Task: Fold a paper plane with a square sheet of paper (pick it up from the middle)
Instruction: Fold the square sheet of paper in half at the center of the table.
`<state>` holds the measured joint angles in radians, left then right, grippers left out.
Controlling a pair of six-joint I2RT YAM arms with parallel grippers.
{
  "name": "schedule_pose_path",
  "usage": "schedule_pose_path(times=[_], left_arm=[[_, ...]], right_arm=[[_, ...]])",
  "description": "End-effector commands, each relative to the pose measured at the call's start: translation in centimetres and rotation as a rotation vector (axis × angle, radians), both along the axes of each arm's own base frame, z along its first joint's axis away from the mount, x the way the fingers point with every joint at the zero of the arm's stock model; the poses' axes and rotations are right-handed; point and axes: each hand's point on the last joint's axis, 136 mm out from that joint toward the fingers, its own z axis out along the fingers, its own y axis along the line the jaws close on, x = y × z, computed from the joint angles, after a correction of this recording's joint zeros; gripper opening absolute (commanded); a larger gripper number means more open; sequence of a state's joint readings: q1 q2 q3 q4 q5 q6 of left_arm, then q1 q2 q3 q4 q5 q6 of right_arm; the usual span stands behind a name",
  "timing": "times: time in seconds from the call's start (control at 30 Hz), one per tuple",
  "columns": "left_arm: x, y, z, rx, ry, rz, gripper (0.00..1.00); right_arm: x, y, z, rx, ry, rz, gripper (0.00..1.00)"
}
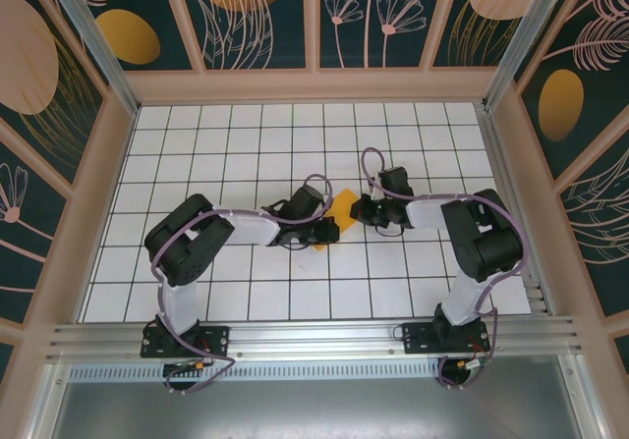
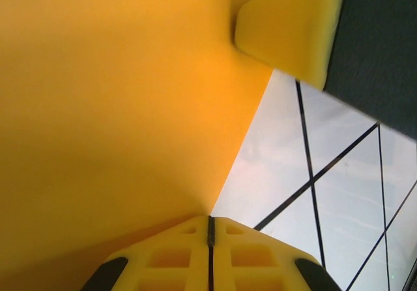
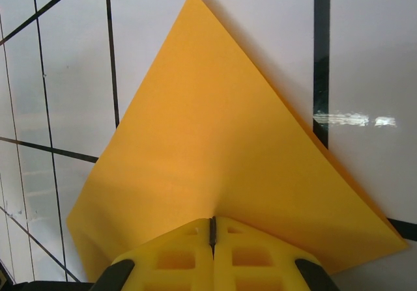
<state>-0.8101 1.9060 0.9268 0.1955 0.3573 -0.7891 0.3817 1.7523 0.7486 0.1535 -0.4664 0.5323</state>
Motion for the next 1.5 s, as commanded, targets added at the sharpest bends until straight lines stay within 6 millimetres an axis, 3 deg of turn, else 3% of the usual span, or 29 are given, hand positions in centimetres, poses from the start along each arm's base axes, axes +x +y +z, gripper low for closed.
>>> schedule_pose_path(times=[0.0, 0.43, 0.8, 0.97, 1.03, 1.2, 1.33, 1.47], left_arm=[[-4.5, 5.0, -4.7, 0.187, 0.167, 0.005, 0.09], [-6.9, 7.5, -4.6, 0.182, 0.193, 0.027, 0.09], [-7.2, 8.6, -4.0, 0.255, 0.147, -0.038, 0.08], [-5.1, 8.2, -1.8, 0.300, 0.043, -0.071, 0.11], [-3.6, 7.2, 0.4, 0.263, -0.024, -0.063, 0.13], [0.9, 6.1, 4.8, 0.196, -0.141, 0.020, 0.23], [4.0, 7.3, 6.7, 0.165, -0.176, 0.124, 0.31], [6.1, 9.6, 7.4, 0.169, -0.201, 0.230, 0.42]], right_arm=[[-2.2, -2.4, -4.5, -0.146, 0.126, -0.034, 0.00], [-2.3, -2.6, -4.8, -0.158, 0.132, -0.030, 0.00], [-2.2, -2.6, -4.8, -0.161, 0.135, -0.029, 0.00], [-1.8, -2.3, -4.1, -0.151, 0.116, -0.016, 0.00], [-1.2, -1.9, -3.4, -0.147, 0.092, -0.001, 0.00], [1.2, -1.0, 0.9, -0.126, -0.024, 0.017, 0.01], [2.6, -0.3, 4.5, -0.109, -0.094, -0.010, 0.04], [3.1, -0.3, 5.4, -0.231, -0.129, -0.088, 0.18]])
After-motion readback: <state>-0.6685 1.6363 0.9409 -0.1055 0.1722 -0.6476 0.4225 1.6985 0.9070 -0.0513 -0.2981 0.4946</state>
